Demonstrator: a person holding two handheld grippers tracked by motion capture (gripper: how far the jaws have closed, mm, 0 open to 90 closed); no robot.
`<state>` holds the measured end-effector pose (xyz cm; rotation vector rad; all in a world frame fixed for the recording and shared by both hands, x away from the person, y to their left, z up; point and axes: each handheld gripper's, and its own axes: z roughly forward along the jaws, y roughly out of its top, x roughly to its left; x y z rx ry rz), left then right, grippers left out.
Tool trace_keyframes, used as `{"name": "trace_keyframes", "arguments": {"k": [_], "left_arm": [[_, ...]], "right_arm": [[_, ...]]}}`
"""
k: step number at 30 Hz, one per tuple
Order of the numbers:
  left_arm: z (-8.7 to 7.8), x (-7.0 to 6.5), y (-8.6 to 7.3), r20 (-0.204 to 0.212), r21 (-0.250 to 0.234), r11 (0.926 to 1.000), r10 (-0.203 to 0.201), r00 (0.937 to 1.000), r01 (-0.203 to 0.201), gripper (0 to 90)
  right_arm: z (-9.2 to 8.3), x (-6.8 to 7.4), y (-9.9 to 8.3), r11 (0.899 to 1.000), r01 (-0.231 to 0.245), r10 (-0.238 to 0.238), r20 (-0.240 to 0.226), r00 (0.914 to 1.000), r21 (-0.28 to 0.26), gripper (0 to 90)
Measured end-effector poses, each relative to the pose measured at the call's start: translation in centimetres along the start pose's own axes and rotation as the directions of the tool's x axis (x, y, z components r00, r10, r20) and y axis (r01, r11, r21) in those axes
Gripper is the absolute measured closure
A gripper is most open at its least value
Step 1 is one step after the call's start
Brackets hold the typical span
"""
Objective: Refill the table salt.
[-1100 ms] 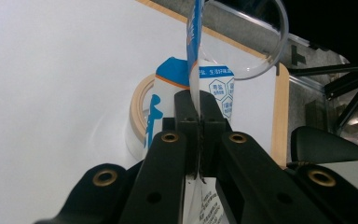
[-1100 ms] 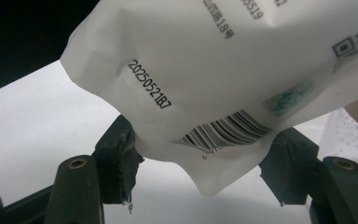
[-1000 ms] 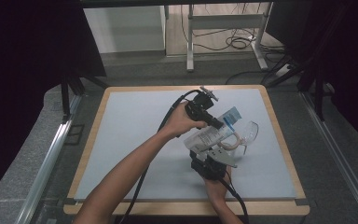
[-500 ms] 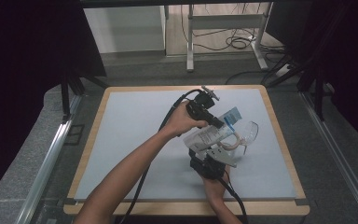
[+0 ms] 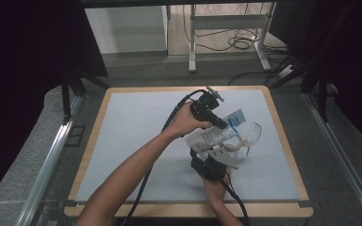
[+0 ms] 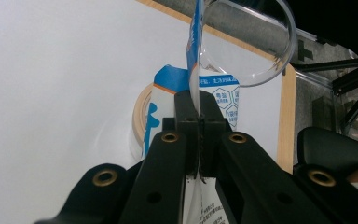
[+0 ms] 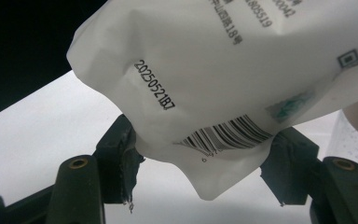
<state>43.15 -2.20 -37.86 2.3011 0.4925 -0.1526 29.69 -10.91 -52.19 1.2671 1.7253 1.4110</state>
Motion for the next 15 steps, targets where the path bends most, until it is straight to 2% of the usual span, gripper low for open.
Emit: {"name": "trace_keyframes", "arguments": {"k": [10, 15], "left_arm": [[0.55, -0.32, 0.47, -0.014, 0.026, 0.9996, 0.012, 0.9998, -0.012, 90.0], [0.89, -0.26, 0.58, -0.018, 0.029, 0.9995, 0.009, 0.9998, -0.009, 90.0]], "right_arm": [[0.35, 0.22, 0.15, 0.999, -0.047, 0.047, 0.007, 0.9989, 0.0, 36.6], [0.61, 0.11, 0.27, 0.999, -0.039, 0.039, 0.007, 0.9992, 0.012, 36.8]]}}
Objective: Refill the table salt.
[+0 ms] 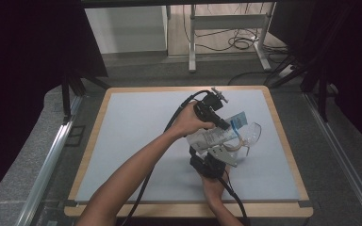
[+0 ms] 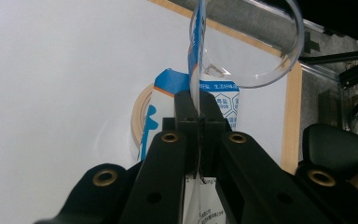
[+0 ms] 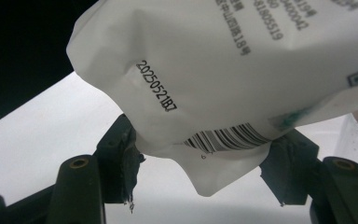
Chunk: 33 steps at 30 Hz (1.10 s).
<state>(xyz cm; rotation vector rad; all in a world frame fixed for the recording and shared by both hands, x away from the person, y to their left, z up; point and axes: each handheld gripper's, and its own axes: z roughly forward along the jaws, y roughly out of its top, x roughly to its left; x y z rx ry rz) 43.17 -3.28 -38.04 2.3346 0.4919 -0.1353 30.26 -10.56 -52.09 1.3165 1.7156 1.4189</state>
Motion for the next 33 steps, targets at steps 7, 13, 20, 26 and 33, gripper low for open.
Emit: {"name": "trace_keyframes", "arguments": {"k": [7, 13, 20, 26, 33], "left_arm": [[0.4, 0.2, 0.1, -0.01, 0.007, 1.0, -0.003, 0.9999, 0.003, 90.0], [0.7, 0.2, 0.1, -0.016, 0.014, 0.9999, -0.007, 0.9998, 0.007, 90.0], [0.9, 0.2, 0.2, -0.015, 0.014, 0.9999, -0.006, 0.9999, 0.006, 90.0], [1.1, 0.1, 0.2, -0.011, 0.011, 0.9999, -0.008, 0.9999, 0.008, 90.0], [1.1, 0.2, 0.3, -0.011, 0.013, 0.9999, -0.003, 0.9999, 0.004, 90.0]], "right_arm": [[0.3, -0.2, 0.1, 1.0, -0.008, 0.008, -0.01, 0.9999, 0.011, 36.6], [0.5, -0.1, 0.3, 0.999, -0.032, 0.033, -0.024, 0.9992, 0.021, 36.8], [0.5, -0.1, 0.6, 0.998, -0.062, 0.063, -0.048, 0.9969, 0.019, 36.8], [0.4, 0.0, 0.7, 0.995, -0.101, 0.102, -0.056, 0.9932, 0.019, 36.8], [0.3, 0.1, 1.0, 0.989, -0.143, 0.144, -0.068, 0.9872, 0.024, 36.8]]}}
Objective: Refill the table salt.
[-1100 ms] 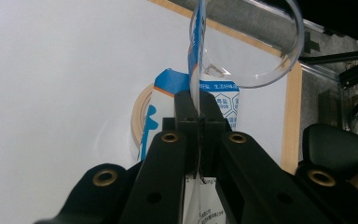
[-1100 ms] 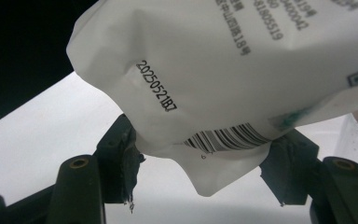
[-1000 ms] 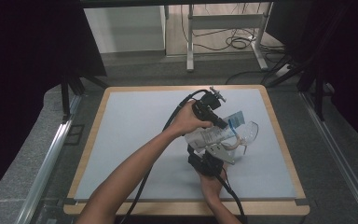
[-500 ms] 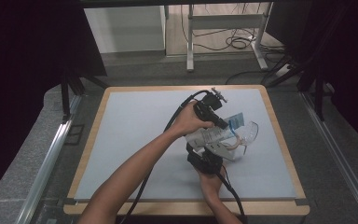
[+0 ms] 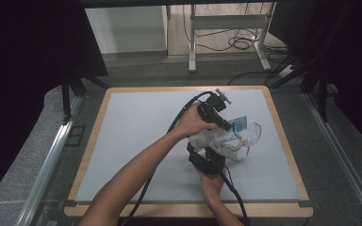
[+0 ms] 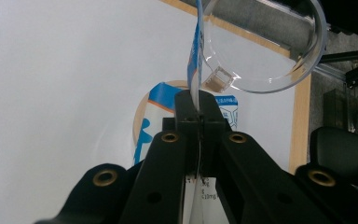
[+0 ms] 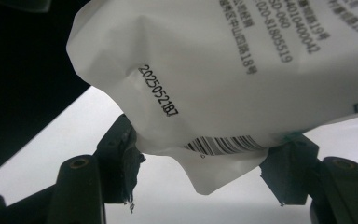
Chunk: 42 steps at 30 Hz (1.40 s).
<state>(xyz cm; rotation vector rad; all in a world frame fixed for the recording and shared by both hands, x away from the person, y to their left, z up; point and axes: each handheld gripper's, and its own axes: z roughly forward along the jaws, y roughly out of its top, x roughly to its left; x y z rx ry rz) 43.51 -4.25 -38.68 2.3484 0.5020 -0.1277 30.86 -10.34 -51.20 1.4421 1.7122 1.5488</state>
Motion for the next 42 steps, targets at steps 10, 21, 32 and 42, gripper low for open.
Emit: {"name": "trace_keyframes", "arguments": {"k": [10, 21, 32, 42], "left_arm": [[0.06, -0.02, 0.07, -0.002, 0.0, 1.0, 0.003, 1.0, -0.003, 90.0], [0.41, -0.09, 0.21, -0.01, 0.001, 1.0, 0.008, 0.9999, -0.008, 90.0], [0.64, -0.15, 0.24, -0.018, 0.007, 0.9999, 0.008, 0.9998, -0.008, 90.0], [0.84, -0.26, 0.33, -0.02, 0.015, 0.9998, 0.01, 0.9998, -0.01, 90.0]], "right_arm": [[-0.03, 0.28, 0.23, 1.0, 0.023, -0.023, 0.007, 0.9997, -0.005, 38.4], [-0.07, 0.09, 0.42, 1.0, 0.009, -0.009, -0.012, 0.9999, 0.001, 38.7], [0.0, -0.06, 0.5, 1.0, -0.008, 0.008, -0.026, 0.9996, 0.007, 38.3], [0.03, -0.13, 0.55, 1.0, -0.014, 0.014, -0.038, 0.9992, 0.004, 38.4]]}}
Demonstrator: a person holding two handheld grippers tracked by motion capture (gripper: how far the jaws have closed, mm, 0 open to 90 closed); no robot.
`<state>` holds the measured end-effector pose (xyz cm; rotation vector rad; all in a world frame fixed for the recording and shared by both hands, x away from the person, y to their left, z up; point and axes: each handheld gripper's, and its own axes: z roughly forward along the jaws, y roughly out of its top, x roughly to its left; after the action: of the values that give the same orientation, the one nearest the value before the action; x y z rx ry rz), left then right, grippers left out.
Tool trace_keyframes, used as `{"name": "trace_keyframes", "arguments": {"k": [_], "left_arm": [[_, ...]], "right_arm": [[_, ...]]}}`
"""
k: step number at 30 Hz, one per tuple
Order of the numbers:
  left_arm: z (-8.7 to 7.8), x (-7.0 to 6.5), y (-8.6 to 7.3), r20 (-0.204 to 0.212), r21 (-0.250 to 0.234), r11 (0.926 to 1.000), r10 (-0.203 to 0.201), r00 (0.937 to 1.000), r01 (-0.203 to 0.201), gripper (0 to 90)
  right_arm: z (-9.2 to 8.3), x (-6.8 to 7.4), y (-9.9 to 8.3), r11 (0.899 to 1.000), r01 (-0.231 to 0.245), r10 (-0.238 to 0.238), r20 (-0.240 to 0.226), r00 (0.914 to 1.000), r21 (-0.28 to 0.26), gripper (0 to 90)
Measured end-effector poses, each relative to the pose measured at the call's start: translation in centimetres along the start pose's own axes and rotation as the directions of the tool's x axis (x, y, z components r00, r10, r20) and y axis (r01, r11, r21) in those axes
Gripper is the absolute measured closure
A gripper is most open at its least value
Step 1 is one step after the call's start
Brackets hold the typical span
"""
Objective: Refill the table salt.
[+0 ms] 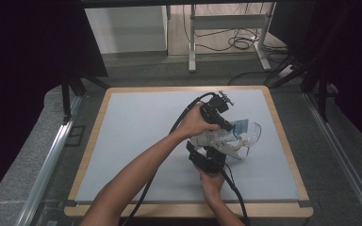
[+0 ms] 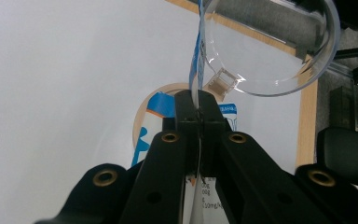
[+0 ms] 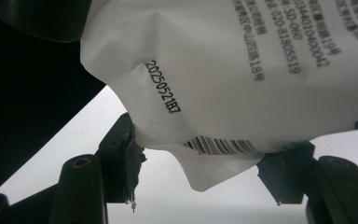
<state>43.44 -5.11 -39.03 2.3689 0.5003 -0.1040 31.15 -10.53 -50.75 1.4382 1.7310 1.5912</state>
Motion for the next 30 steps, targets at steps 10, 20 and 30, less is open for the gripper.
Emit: {"name": "trace_keyframes", "arguments": {"k": [10, 20, 30], "left_arm": [[-0.25, -0.26, 0.14, -0.003, -0.004, 1.0, 0.005, 1.0, -0.005, 90.0], [-0.31, -0.2, 0.15, -0.007, -0.006, 1.0, 0.005, 1.0, -0.005, 90.0], [-0.46, -0.4, 0.14, -0.014, -0.008, 0.9999, 0.014, 0.9998, -0.014, 90.0]], "right_arm": [[-0.13, 0.15, 0.13, 1.0, -0.009, 0.009, -0.008, 0.9999, -0.017, 38.6], [0.28, 0.24, 0.23, 0.999, -0.046, 0.046, -0.017, 0.9988, -0.024, 38.8], [0.28, 0.31, 0.2, 0.999, -0.025, 0.025, -0.005, 0.9997, -0.029, 39.1]]}}
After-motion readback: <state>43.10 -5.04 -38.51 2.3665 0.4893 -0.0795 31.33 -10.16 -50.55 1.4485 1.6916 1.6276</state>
